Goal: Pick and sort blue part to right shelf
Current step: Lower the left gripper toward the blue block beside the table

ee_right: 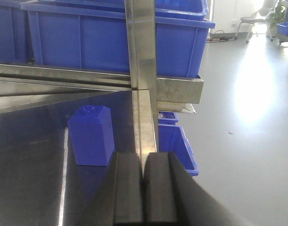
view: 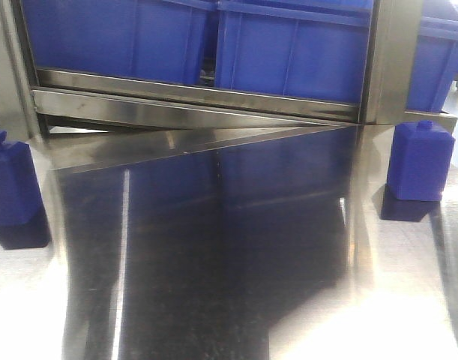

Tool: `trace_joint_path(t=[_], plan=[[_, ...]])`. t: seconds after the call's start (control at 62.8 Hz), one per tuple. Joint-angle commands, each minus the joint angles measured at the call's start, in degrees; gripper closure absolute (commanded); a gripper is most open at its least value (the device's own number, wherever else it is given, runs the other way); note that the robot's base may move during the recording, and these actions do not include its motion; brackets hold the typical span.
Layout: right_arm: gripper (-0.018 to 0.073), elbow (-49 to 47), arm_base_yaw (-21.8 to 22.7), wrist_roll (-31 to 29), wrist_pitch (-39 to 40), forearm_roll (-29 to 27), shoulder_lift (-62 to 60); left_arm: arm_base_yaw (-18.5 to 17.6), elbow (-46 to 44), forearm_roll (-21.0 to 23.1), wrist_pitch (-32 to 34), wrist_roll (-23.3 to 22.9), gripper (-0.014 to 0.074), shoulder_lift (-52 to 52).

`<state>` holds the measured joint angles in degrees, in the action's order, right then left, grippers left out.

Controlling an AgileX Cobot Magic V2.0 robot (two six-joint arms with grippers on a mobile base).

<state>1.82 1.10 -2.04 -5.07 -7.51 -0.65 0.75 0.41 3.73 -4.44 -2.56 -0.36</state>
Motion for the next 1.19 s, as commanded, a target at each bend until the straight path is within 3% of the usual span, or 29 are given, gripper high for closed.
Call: trace_joint_path(t=[0.0,0.398,0.684,0.875,1.019,1.178], plan=[[0.0501,-1.3,0.3,-0.1,5.1,0.0,-1.1,-0.1,1.3,0.4,5.4,0.0,0.0473,-1.1],[0.0501,-1.3,0.3,-0.1,5.1,0.0,-1.1,-0.1,1.3,0.4,6.1,0.0,0.0473,-1.1],[0.0501,-1.3,0.3,-0.1,5.1,0.0,-1.1,-0.1,-0.9,0.5,17.7,-0.2,0.0472,-1.1],[0.0501,-1.3,0.3,-0.1,5.1,0.0,-1.1,-0.1,-15.6,0.5,3.6,-0.2,0.044,3.3],[0.0501,-1.3,0.3,-0.1,5.1,0.0,-1.1,-0.1,-29.0,0.5,-9.7,-0.2,0.0288,12.6],[0.0501,-1.3,0.3,-0.1,5.1,0.0,-1.1,-0.2,-39.3,1.1,-19.6,-0.2,0.0106,25.0]])
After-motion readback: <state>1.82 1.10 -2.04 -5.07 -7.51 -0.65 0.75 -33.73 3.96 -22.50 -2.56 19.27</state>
